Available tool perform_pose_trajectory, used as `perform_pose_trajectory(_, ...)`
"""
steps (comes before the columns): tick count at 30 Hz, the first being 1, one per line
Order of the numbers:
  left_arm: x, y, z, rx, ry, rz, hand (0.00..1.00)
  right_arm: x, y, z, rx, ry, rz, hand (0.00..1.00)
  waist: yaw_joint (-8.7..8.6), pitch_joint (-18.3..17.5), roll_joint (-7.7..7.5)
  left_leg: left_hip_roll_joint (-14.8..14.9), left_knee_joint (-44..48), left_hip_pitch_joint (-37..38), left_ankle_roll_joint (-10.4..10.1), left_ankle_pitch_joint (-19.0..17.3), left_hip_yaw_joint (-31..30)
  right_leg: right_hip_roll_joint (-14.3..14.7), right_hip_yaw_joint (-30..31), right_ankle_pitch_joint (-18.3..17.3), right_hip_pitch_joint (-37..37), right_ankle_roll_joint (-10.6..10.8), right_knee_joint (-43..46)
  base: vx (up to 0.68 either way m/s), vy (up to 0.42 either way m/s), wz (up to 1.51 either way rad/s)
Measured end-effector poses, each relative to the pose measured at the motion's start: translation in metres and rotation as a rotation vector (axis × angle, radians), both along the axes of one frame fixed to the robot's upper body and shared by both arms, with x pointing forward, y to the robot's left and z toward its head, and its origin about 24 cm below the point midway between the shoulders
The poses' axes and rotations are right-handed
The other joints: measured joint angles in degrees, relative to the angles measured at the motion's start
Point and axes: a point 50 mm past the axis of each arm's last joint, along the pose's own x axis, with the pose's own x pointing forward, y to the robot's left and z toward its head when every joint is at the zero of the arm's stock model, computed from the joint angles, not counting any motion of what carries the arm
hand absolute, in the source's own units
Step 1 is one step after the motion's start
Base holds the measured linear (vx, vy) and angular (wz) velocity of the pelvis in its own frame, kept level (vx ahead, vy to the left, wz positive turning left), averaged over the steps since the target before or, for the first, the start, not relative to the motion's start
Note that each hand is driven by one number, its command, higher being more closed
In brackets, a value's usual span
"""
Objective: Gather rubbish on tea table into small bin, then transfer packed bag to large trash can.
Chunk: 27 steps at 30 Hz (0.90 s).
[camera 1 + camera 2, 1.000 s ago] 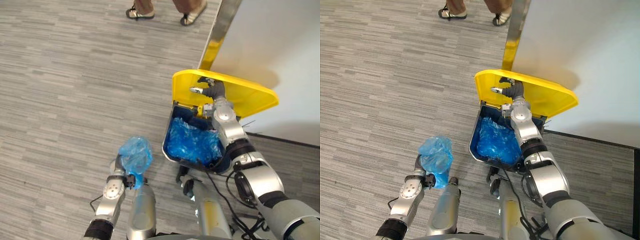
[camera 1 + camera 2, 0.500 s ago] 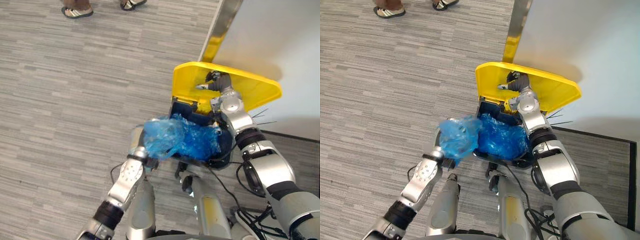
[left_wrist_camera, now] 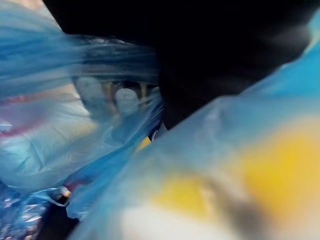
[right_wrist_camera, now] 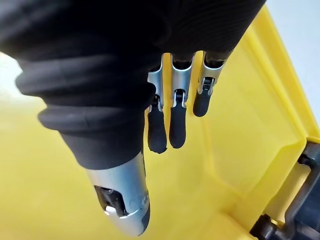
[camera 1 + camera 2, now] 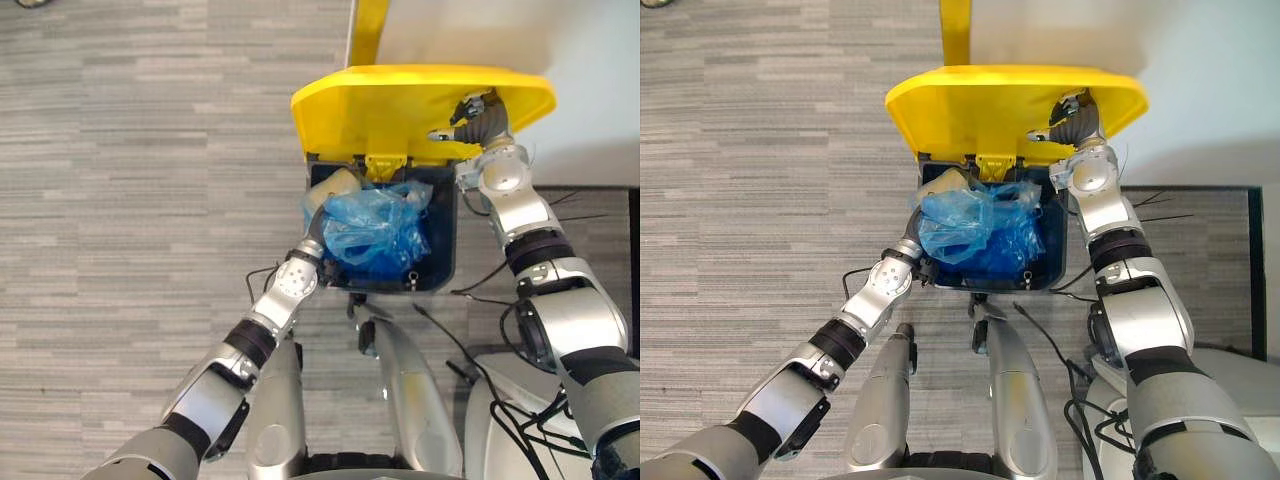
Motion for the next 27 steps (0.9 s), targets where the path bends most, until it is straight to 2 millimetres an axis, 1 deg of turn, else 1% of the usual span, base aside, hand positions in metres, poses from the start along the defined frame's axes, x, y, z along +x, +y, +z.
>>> perform_pose_trajectory(2,0.005,-0.004,0.0,0.0,0.029,0.018,0.0,-0.003,0.01,0.011,0.011,-0.05,0.04,0.0,-0.12,0.5,-0.17,0.8,1.6,-1.5,0.2,-0.8,0.9,0.4,0.2,0.0,-1.5,0.0,0.8,0.01,0.024,-0.25)
perform_pose_trajectory(3,0.008,-0.007,0.002,-0.006,0.041,0.029,0.0,-0.006,0.017,0.02,0.027,-0.092,0.075,0.0,-0.16,0.5,-0.17,1.4,3.0,-2.7,0.0,-1.4,1.6,0.8,0.4,0.0,-2.8,-0.1,1.2,0.0,0.027,-0.25)
perform_pose_trajectory(6,0.011,-0.007,0.004,-0.019,0.047,0.043,0.0,-0.011,0.033,0.029,0.048,-0.142,0.135,0.0,-0.32,0.5,-0.23,1.7,4.3,-4.1,0.6,-2.2,3.0,1.1,1.4,0.1,-4.8,-0.2,2.0,0.0,0.028,-0.27)
perform_pose_trajectory(7,0.012,-0.005,0.005,-0.031,0.05,0.058,0.0,-0.013,0.044,0.032,0.058,-0.159,0.174,0.0,-0.67,0.5,-0.24,1.8,4.4,-4.6,0.7,-2.2,3.8,1.2,1.9,0.3,-5.4,-0.2,2.0,-0.01,0.03,-0.23)
perform_pose_trajectory(8,0.013,-0.002,0.005,-0.031,0.054,0.072,0.0,-0.016,0.055,0.033,0.05,-0.173,0.209,0.0,-0.96,0.6,-0.25,2.3,4.6,-4.8,0.9,-2.4,4.6,1.3,2.3,0.4,-5.7,-0.3,2.0,0.0,0.027,-0.25)
perform_pose_trajectory(10,0.014,0.001,0.005,-0.03,0.058,0.086,0.0,-0.018,0.066,0.035,0.049,-0.185,0.242,0.0,-0.97,0.5,-0.25,2.7,4.9,-4.7,0.9,-2.6,5.2,1.7,2.7,0.5,-5.8,-0.3,2.0,0.0,0.012,-0.16)
perform_pose_trajectory(12,0.015,0.003,0.006,-0.02,0.049,0.095,0.0,-0.023,0.082,0.038,0.052,-0.213,0.296,0.0,-1.02,0.5,-0.34,2.8,4.7,-4.4,0.9,-2.7,5.6,1.7,2.7,0.5,-5.7,-0.4,2.0,0.01,0.011,-0.05)
perform_pose_trajectory(15,0.014,0.005,0.002,0.017,0.056,0.104,0.0,-0.028,0.096,0.04,0.064,-0.233,0.345,0.0,-0.96,0.5,-0.4,2.9,4.4,-3.4,0.9,-2.7,5.9,1.7,2.8,0.5,-4.9,-0.4,2.1,0.0,0.0,0.0)
perform_pose_trajectory(17,0.012,0.005,-0.003,0.039,0.064,0.105,0.0,-0.03,0.1,0.04,0.071,-0.24,0.361,0.0,-0.95,0.5,-0.43,2.9,3.9,-2.1,0.9,-2.6,5.9,1.4,2.7,0.5,-3.9,-0.4,2.2,0.0,0.003,0.09)
perform_pose_trajectory(19,0.011,0.005,-0.004,0.05,0.06,0.104,0.0,-0.029,0.098,0.032,0.074,-0.221,0.356,0.0,-0.87,0.4,-0.57,2.9,3.3,-0.4,0.5,-2.4,6.0,0.8,2.3,0.5,-2.2,-0.4,2.2,-0.01,0.005,0.2)
perform_pose_trajectory(20,0.011,0.005,-0.002,0.054,0.046,0.103,0.0,-0.029,0.094,0.019,0.081,-0.19,0.346,0.0,-0.67,0.1,-0.94,2.8,2.9,0.9,0.2,-2.2,6.1,0.3,2.0,0.4,-0.8,-0.4,2.2,-0.04,0.003,0.33)
perform_pose_trajectory(21,0.009,0.006,0.0,0.054,0.022,0.102,0.0,-0.031,0.091,0.004,0.089,-0.16,0.342,0.0,-0.59,-0.3,-1.68,2.8,2.2,1.7,0.2,-1.6,6.3,-0.4,1.6,0.1,0.3,-0.2,2.3,-0.05,0.0,0.38)
perform_pose_trajectory(22,0.007,0.006,0.001,0.049,0.012,0.101,0.0,-0.032,0.09,-0.003,0.095,-0.143,0.342,0.0,-0.59,-0.5,-2.13,2.8,2.1,2.1,-0.2,-1.3,6.4,-0.8,1.2,0.0,0.9,0.0,2.3,-0.07,-0.005,0.42)
perform_pose_trajectory(23,0.004,0.008,-0.001,0.045,0.007,0.104,0.0,-0.033,0.087,-0.02,0.111,-0.104,0.335,0.0,-0.55,-0.9,-2.87,2.9,2.3,3.0,-0.4,-1.2,6.4,-1.3,0.7,-0.1,2.3,0.0,2.4,-0.05,0.005,0.3)
perform_pose_trajectory(24,0.002,0.009,-0.003,0.044,0.008,0.107,0.0,-0.035,0.085,-0.029,0.123,-0.084,0.329,0.0,-0.19,-1.1,-3.12,2.9,2.6,3.4,-0.4,-1.2,6.4,-1.3,0.4,-0.1,3.0,0.0,2.5,-0.09,0.026,0.28)
perform_pose_trajectory(25,-0.004,0.017,-0.013,0.042,0.022,0.125,0.0,-0.042,0.076,-0.054,0.163,-0.039,0.306,0.0,0.84,-1.7,-3.92,2.8,3.5,4.3,-0.3,-1.2,5.9,-1.6,0.0,-0.3,4.7,0.1,2.9,-0.1,0.049,0.19)
perform_pose_trajectory(26,-0.007,0.022,-0.02,0.042,0.034,0.135,0.0,-0.046,0.072,-0.064,0.184,-0.021,0.296,0.0,1.02,-2.0,-4.45,2.5,3.7,4.8,-0.3,-1.2,5.7,-1.9,-0.2,-0.4,5.4,0.1,3.2,-0.1,0.054,0.23)
perform_pose_trajectory(27,-0.014,0.033,-0.034,0.053,0.065,0.158,0.0,-0.053,0.065,-0.085,0.226,0.018,0.272,0.0,1.78,-2.5,-5.18,1.9,3.8,6.5,-0.2,-1.1,5.6,-2.2,-0.1,-0.4,7.2,0.1,3.2,-0.09,0.114,0.22)
